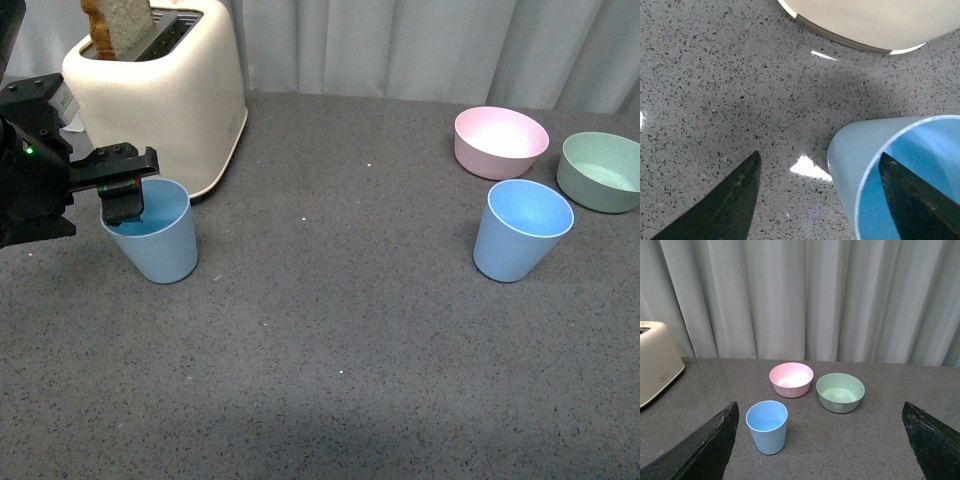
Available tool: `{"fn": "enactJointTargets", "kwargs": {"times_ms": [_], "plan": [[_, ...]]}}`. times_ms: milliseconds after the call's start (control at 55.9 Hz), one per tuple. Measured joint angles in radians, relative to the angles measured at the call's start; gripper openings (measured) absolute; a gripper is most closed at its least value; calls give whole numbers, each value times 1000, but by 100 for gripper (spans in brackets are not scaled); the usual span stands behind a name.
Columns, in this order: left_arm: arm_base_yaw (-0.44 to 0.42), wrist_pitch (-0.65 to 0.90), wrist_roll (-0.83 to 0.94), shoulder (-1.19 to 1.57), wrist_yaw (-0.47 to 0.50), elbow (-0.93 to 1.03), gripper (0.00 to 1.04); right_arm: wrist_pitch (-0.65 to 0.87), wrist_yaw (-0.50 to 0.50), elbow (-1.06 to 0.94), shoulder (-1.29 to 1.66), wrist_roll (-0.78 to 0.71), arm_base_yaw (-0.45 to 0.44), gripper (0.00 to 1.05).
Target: Stack blue cups with both arms
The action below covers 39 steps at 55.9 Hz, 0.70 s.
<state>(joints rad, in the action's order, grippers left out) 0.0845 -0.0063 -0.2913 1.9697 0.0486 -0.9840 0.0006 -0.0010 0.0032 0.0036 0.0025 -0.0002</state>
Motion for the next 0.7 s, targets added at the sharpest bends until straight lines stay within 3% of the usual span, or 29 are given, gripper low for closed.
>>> {"fn": "enactJointTargets", "kwargs": {"times_ms": [72,179,340,519,698], "plan": [[4,-7,-4,0,-5,-6,49,0,0,0,0,0,0,95],[6,-14,-22,0,-8,-6,35,0,0,0,0,0,0,95],[12,-15,-29,-1,-7,-6,3,0,0,0,0,0,0,95],[37,-14,-25,-25,22,-7,4,0,0,0,0,0,0,95],[137,-27,-25,-38,29,-61,4,0,0,0,0,0,0,95]]}}
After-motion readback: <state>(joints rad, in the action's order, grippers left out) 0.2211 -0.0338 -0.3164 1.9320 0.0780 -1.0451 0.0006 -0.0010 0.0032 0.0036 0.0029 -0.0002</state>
